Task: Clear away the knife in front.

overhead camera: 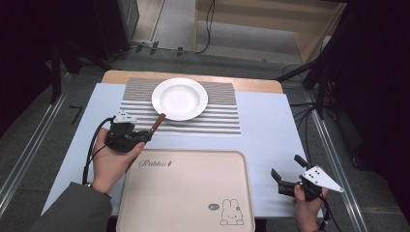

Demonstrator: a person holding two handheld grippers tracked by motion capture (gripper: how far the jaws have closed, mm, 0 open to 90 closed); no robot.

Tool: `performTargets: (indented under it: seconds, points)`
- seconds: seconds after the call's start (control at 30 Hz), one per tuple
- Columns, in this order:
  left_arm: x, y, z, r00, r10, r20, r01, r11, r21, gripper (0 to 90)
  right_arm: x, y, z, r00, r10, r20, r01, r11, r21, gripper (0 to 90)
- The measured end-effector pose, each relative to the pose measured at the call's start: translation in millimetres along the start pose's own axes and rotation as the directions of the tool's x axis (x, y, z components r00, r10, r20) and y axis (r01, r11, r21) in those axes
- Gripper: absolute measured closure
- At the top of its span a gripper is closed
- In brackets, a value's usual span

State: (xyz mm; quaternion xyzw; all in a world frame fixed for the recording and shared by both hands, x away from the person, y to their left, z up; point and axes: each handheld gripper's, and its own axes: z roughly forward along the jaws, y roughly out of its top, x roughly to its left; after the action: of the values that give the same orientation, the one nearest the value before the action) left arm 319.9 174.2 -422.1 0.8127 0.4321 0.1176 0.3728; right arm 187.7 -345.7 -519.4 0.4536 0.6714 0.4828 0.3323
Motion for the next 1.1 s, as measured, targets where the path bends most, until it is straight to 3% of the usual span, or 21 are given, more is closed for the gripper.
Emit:
performTargets:
  seconds: [0.2, 0.4, 0.7, 1.1]
  points:
    - [-12.8, -14.9, -0.6, 0.9999, 0.013, 0.01, -0.013, 0.9999, 0.008, 76.9, 0.2, 0.1, -0.1, 1.0, 0.0, 0.001, 0.0, 1.0, 0.002, 0.0]
    - [-19.6, -28.6, -3.9, 0.9994, -0.012, 0.032, 0.012, 0.9999, -0.004, 76.8, 0.4, 0.0, -0.1, 1.0, -0.001, 0.003, 0.001, 1.0, 0.003, 0.0]
    - [-23.7, -50.6, -9.4, 0.9981, -0.041, 0.046, 0.041, 0.9991, -0.003, 76.8, 0.6, 0.1, 0.1, 1.0, -0.003, 0.004, 0.003, 1.0, 0.003, 0.0]
    - [-27.8, -68.5, -11.2, 0.997, -0.056, 0.053, 0.056, 0.9984, 0.01, 76.8, 1.0, 0.1, 0.6, 0.9999, -0.009, 0.005, 0.009, 1.0, 0.006, 0.0]
